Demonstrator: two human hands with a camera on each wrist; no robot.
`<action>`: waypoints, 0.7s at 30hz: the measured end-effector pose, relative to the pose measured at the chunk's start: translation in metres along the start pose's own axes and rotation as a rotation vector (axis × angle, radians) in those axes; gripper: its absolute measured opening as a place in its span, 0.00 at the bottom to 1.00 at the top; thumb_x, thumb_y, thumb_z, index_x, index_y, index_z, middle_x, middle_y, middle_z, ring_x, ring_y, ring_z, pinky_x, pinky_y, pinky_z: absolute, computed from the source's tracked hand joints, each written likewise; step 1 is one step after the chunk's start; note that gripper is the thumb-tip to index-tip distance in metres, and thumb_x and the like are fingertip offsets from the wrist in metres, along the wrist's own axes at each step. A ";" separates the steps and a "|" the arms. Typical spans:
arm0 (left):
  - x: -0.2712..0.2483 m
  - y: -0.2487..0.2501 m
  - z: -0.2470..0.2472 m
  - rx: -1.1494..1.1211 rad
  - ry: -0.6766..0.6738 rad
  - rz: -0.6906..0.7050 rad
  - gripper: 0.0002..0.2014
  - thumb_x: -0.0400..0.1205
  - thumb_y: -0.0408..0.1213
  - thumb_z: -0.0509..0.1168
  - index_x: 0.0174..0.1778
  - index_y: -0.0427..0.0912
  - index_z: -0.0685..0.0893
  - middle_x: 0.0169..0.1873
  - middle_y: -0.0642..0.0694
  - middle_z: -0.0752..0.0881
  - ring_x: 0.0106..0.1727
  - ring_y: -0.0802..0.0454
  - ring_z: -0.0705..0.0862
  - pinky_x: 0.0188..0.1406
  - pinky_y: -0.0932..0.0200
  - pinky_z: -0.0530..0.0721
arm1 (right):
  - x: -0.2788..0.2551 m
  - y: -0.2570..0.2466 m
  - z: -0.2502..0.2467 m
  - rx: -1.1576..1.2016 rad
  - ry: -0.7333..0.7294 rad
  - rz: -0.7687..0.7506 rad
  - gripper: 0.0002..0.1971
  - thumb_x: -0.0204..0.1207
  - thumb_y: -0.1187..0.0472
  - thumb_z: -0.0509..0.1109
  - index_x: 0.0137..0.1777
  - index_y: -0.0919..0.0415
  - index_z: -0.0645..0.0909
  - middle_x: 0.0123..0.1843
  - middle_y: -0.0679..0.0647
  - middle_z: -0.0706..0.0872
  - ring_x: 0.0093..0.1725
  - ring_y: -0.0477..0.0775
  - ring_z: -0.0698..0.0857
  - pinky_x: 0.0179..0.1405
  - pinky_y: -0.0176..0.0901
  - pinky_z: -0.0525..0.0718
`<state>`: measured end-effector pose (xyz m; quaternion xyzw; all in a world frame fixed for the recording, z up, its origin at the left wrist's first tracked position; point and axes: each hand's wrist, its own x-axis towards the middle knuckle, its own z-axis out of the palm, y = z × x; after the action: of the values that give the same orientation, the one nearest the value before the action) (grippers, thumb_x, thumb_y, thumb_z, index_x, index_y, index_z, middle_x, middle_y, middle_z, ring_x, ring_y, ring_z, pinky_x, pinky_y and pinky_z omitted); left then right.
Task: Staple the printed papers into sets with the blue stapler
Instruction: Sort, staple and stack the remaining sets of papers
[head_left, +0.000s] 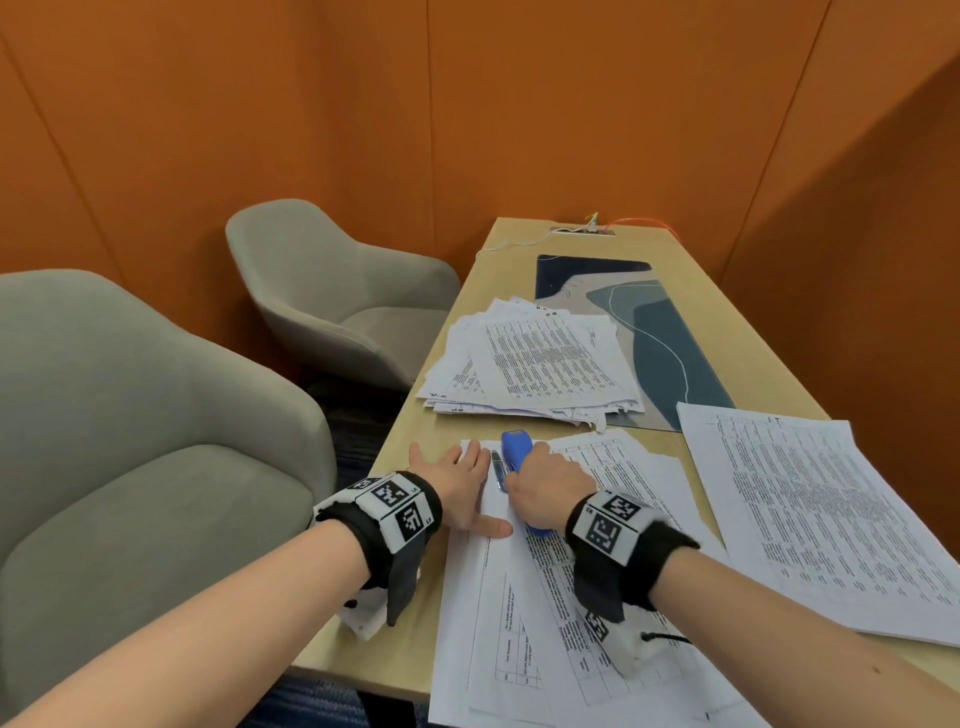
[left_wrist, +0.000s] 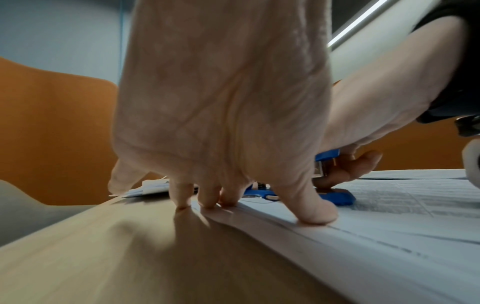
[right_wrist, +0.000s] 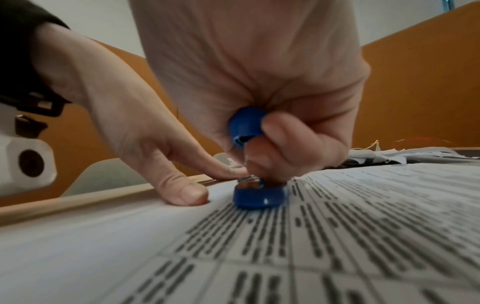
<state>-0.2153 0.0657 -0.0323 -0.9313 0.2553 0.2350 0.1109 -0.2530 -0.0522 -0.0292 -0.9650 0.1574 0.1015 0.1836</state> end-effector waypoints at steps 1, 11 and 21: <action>0.000 0.000 0.000 0.003 -0.002 -0.002 0.52 0.77 0.71 0.54 0.84 0.41 0.35 0.84 0.45 0.37 0.85 0.46 0.42 0.76 0.23 0.45 | 0.001 -0.001 0.000 0.006 0.000 0.011 0.22 0.83 0.50 0.57 0.70 0.64 0.67 0.68 0.60 0.79 0.67 0.62 0.79 0.61 0.48 0.75; -0.002 0.000 -0.003 -0.023 -0.014 -0.011 0.53 0.77 0.71 0.54 0.83 0.40 0.34 0.84 0.46 0.37 0.85 0.48 0.40 0.76 0.23 0.43 | 0.016 -0.016 -0.017 0.053 -0.045 -0.006 0.20 0.81 0.50 0.62 0.65 0.65 0.74 0.62 0.61 0.84 0.59 0.62 0.84 0.46 0.42 0.77; -0.010 0.007 -0.014 0.030 -0.015 0.062 0.49 0.79 0.66 0.55 0.84 0.44 0.35 0.83 0.33 0.42 0.85 0.37 0.43 0.79 0.30 0.39 | -0.025 0.108 -0.052 0.024 -0.058 0.077 0.23 0.84 0.48 0.54 0.70 0.64 0.64 0.35 0.50 0.72 0.27 0.47 0.70 0.25 0.39 0.70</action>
<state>-0.2209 0.0598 -0.0162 -0.9194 0.2866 0.2415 0.1193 -0.3058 -0.1605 -0.0105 -0.9525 0.1905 0.1347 0.1955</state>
